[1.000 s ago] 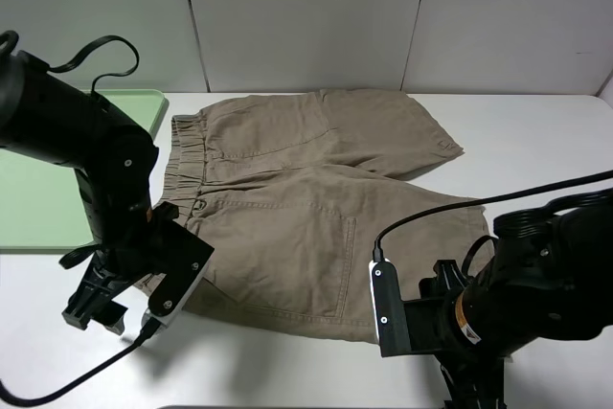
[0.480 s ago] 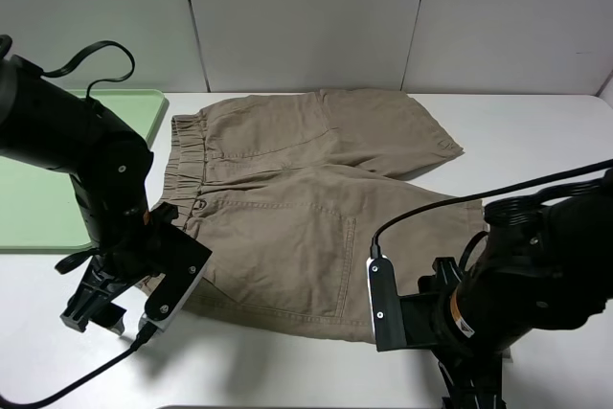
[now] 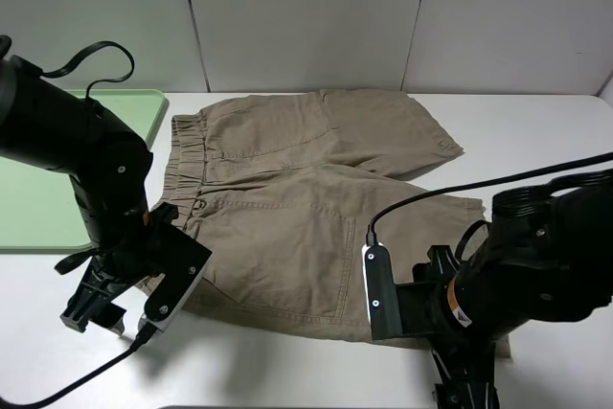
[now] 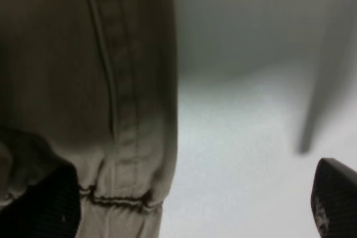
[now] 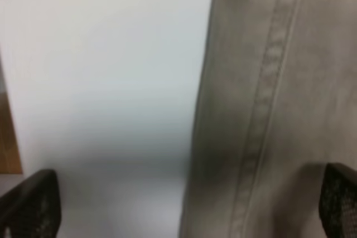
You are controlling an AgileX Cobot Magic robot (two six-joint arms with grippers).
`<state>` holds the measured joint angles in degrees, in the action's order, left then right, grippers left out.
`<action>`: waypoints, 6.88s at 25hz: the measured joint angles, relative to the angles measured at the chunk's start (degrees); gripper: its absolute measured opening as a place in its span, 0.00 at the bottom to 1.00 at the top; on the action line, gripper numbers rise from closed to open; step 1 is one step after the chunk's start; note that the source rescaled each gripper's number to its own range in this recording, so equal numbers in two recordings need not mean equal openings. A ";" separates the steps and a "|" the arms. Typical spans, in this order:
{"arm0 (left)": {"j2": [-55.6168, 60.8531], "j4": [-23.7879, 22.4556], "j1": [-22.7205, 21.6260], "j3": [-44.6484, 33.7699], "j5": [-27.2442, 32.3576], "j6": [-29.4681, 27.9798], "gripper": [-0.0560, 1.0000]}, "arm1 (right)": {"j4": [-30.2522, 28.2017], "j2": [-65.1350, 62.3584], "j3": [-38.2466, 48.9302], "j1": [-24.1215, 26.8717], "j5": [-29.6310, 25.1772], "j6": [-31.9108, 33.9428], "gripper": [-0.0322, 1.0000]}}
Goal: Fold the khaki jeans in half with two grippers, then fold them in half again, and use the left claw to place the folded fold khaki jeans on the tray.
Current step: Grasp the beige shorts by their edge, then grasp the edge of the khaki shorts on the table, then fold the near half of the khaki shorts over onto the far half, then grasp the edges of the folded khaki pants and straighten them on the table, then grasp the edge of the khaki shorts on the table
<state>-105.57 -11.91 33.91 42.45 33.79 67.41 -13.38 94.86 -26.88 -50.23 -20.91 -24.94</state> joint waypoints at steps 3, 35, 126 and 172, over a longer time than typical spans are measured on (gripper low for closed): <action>0.00 -0.01 0.00 0.00 -0.11 0.06 0.82 | 0.06 -0.11 0.00 0.00 0.50 0.00 1.00; 0.00 -0.87 -0.01 -0.10 -6.70 -0.55 0.07 | 0.23 2.31 -0.37 7.98 2.75 0.19 0.03; 3.47 10.33 -20.69 -0.10 -47.79 -17.20 0.06 | -0.31 18.46 -58.18 23.43 -22.37 4.29 0.03; 9.71 31.12 -21.27 -0.15 -41.10 -19.57 1.00 | 4.48 16.69 -58.33 23.49 -31.61 24.94 0.99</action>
<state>-95.86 19.22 12.63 42.30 -7.32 47.84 -8.91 111.55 -85.21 -26.74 -52.52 0.00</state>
